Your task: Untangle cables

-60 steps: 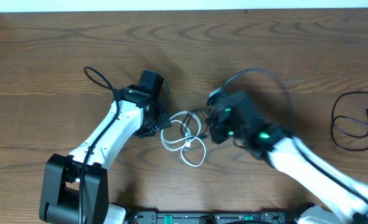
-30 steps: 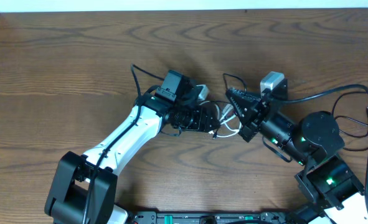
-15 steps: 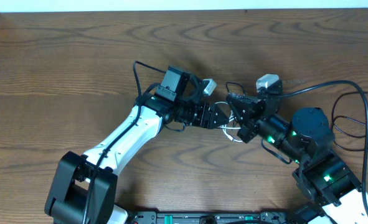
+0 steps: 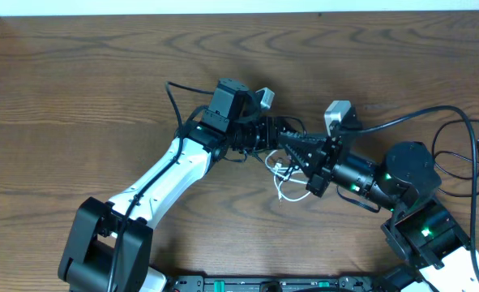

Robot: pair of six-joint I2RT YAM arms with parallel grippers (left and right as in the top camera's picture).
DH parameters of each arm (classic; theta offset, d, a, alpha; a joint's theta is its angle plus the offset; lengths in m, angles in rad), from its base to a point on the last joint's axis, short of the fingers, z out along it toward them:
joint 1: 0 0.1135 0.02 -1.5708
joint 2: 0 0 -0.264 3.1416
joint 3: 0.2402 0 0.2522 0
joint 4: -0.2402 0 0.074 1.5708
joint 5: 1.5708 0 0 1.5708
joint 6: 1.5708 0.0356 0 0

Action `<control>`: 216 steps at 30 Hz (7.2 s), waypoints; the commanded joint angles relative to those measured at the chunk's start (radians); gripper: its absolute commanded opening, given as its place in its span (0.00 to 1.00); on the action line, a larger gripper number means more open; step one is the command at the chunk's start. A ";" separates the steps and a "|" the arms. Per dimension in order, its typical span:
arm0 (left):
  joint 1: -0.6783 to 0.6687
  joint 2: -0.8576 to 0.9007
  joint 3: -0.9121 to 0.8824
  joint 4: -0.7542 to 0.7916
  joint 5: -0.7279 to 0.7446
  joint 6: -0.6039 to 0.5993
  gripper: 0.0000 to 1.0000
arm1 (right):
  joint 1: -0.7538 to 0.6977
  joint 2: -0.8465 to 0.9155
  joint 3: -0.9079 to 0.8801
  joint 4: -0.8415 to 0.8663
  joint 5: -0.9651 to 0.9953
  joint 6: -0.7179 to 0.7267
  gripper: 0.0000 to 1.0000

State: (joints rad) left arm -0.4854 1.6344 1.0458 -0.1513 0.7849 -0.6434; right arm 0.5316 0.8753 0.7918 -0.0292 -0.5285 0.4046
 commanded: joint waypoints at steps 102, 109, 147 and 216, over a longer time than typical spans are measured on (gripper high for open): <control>-0.154 0.012 0.003 -0.204 -0.386 0.217 0.08 | -0.002 0.042 0.011 -0.051 0.282 0.010 0.01; -0.137 0.012 0.003 -0.205 -0.371 0.216 0.08 | -0.002 0.042 0.011 -0.122 0.282 0.010 0.01; -0.138 0.012 0.003 -0.151 -0.237 0.249 0.41 | -0.001 0.048 0.011 -0.093 -0.148 -0.021 0.01; -0.266 0.013 -0.016 -0.433 -0.531 0.148 0.51 | -0.015 0.092 0.011 -0.327 0.757 0.201 0.01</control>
State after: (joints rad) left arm -0.7536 1.6352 1.0401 -0.5869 0.2802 -0.4934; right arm 0.5209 0.9661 0.7918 -0.3550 0.2306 0.5930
